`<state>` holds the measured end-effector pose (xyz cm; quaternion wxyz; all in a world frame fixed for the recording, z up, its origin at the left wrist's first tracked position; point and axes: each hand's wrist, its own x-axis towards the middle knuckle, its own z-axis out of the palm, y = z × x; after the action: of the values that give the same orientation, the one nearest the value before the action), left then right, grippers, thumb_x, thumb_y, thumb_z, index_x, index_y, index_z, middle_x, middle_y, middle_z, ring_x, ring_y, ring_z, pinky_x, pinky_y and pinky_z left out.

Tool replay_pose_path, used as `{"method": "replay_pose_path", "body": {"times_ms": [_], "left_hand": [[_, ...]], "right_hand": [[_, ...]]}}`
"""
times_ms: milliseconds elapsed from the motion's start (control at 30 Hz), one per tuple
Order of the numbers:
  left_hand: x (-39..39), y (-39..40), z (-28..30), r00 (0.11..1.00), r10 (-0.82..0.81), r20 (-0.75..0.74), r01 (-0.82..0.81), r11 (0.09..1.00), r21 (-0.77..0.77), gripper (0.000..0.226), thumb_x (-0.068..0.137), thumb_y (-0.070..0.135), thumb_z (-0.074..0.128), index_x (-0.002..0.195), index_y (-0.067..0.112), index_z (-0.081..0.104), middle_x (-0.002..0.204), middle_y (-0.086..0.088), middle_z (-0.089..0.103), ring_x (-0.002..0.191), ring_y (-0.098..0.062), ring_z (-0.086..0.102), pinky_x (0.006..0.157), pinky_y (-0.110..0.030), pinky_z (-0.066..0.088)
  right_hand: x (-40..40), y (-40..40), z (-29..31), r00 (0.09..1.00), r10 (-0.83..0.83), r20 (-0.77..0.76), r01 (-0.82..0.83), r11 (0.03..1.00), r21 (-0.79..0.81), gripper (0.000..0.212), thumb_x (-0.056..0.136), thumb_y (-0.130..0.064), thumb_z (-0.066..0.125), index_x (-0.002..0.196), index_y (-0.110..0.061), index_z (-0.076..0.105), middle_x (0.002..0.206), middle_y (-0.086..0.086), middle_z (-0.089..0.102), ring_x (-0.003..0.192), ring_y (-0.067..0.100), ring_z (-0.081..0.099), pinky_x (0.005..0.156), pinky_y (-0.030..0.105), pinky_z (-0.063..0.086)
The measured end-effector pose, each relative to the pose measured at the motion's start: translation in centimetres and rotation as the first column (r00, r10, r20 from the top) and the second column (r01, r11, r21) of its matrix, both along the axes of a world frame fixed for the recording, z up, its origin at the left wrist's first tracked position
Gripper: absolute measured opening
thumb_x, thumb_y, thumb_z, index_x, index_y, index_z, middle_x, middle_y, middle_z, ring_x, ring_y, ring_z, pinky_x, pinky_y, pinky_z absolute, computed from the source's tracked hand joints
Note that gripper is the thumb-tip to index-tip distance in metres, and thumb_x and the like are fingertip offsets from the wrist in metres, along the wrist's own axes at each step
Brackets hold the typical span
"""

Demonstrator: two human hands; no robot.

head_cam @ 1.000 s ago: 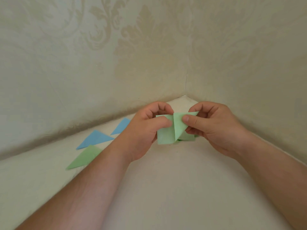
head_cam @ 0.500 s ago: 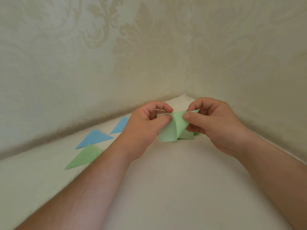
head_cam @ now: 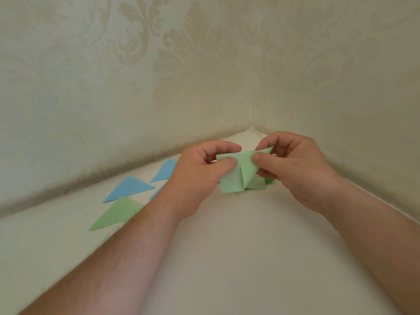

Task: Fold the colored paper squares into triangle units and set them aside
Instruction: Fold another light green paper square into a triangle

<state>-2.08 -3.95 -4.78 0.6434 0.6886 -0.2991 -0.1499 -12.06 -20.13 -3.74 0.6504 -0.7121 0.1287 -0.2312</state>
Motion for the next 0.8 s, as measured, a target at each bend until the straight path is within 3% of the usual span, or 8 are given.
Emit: {"method": "replay_pose_path", "body": {"times_ms": [67,200,300,400,500,633,800], "left_hand": [[-0.18,-0.04,-0.04,1.0,0.003,0.002,-0.003,1.0,0.002,0.02,0.079,0.025,0.071,0.093,0.035,0.08,0.084,0.001,0.073,0.088,-0.029,0.067,0.093,-0.065,0.054],[-0.56,-0.32,-0.19,0.999,0.018,0.045,-0.018,1.0,0.003,0.017,0.079,0.025,0.073,0.091,0.035,0.079,0.096,0.003,0.079,0.093,-0.047,0.068,0.09,-0.062,0.056],[-0.62,-0.38,-0.42,0.997,0.019,0.075,-0.02,1.0,0.021,0.013,0.082,0.024,0.076,0.091,0.034,0.077,0.096,0.006,0.079,0.075,-0.036,0.061,0.087,-0.058,0.056],[-0.68,-0.4,-0.42,0.997,0.024,0.067,-0.026,0.999,0.024,0.01,0.081,0.03,0.079,0.09,0.033,0.076,0.095,0.005,0.08,0.088,-0.049,0.065,0.087,-0.059,0.056],[-0.73,-0.44,-0.36,0.997,0.042,0.059,-0.043,0.999,0.019,0.009,0.086,0.023,0.081,0.086,0.03,0.076,0.09,0.002,0.079,0.092,-0.038,0.072,0.088,-0.051,0.058],[-0.6,-0.34,-0.36,0.998,0.063,0.007,-0.063,0.998,-0.017,0.015,0.089,0.014,0.079,0.081,0.026,0.076,0.086,-0.003,0.078,0.08,-0.015,0.071,0.078,-0.038,0.055],[-0.6,-0.39,0.14,0.985,0.083,-0.152,-0.105,0.985,-0.139,0.012,0.09,0.007,0.076,0.084,0.017,0.073,0.086,-0.01,0.076,0.08,-0.02,0.07,0.078,-0.04,0.056]], "right_hand": [[0.07,-0.07,-0.04,1.0,-0.014,-0.005,0.014,1.0,-0.009,0.02,0.086,0.002,0.075,0.078,-0.016,0.07,0.066,0.004,0.065,0.058,0.018,0.061,0.061,0.03,0.053],[0.21,-0.18,-0.19,0.999,-0.031,-0.008,0.031,0.999,-0.031,0.021,0.086,0.002,0.074,0.076,-0.016,0.07,0.069,0.007,0.064,0.061,0.02,0.06,0.063,0.034,0.053],[0.31,-0.26,-0.33,0.999,-0.034,-0.007,0.034,0.999,-0.039,0.024,0.085,0.002,0.074,0.072,-0.018,0.071,0.076,0.016,0.064,0.067,0.026,0.062,0.068,0.04,0.054],[0.33,-0.28,-0.39,0.999,-0.035,-0.008,0.034,0.998,-0.056,0.025,0.084,0.001,0.076,0.071,-0.019,0.071,0.077,0.019,0.064,0.067,0.027,0.062,0.068,0.041,0.054],[0.35,-0.22,-0.52,1.0,-0.029,0.001,0.029,0.998,-0.059,0.026,0.084,0.001,0.076,0.072,-0.021,0.072,0.075,0.018,0.062,0.066,0.026,0.061,0.068,0.041,0.054],[0.3,-0.11,-0.48,1.0,0.014,0.007,-0.015,1.0,0.02,0.026,0.087,-0.001,0.074,0.098,-0.024,0.069,0.078,0.012,0.066,0.068,0.023,0.061,0.071,0.039,0.055],[0.1,0.19,-0.36,0.973,0.217,-0.082,-0.201,0.965,0.167,0.036,0.091,-0.003,0.072,0.122,-0.019,0.064,0.102,0.017,0.077,0.093,0.039,0.073,0.092,0.048,0.059]]}}
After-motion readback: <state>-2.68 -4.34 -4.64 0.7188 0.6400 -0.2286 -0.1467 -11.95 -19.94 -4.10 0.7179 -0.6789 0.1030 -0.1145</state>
